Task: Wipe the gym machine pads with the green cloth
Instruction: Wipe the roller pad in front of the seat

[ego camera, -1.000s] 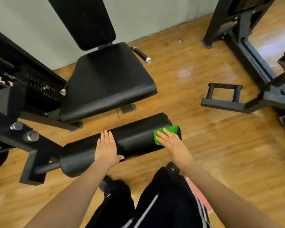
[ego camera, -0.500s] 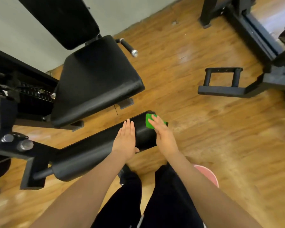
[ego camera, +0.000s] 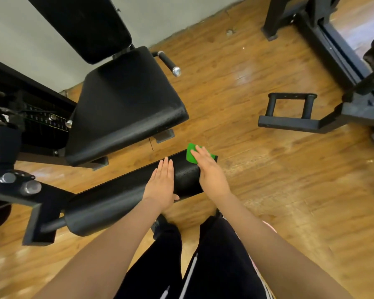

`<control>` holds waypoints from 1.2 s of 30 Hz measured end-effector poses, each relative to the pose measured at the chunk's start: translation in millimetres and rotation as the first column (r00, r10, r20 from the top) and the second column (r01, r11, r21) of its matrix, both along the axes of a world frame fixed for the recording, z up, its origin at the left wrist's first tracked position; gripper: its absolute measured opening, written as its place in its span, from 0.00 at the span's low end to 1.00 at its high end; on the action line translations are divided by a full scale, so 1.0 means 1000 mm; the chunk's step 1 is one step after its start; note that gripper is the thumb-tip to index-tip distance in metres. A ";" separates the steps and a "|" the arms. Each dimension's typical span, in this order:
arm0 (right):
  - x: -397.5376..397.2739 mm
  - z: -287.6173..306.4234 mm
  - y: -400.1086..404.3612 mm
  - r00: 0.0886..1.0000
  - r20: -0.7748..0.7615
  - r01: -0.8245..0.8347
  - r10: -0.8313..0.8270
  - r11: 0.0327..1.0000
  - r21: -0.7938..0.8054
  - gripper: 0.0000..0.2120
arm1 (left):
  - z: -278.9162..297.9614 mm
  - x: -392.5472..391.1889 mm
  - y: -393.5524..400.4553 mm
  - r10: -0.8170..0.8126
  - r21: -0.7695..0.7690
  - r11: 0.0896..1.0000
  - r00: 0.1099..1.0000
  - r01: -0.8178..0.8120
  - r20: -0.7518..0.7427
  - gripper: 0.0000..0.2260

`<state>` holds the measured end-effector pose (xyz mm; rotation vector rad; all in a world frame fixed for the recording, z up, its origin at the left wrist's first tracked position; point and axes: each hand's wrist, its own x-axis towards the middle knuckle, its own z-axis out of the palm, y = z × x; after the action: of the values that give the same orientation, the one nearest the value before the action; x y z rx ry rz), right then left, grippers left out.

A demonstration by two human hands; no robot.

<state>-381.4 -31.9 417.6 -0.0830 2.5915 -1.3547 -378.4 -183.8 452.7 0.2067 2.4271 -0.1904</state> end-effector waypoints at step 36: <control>0.113 0.008 -0.395 0.945 -0.070 -0.258 0.320 0.859 0.442 0.33 | -0.002 0.142 -0.388 0.157 0.035 0.987 0.980 -0.154 -0.120 0.45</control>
<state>-268.3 -426.6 426.0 -0.4933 2.7841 -0.6782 -236.1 -571.3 450.6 0.0158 2.5560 -0.1040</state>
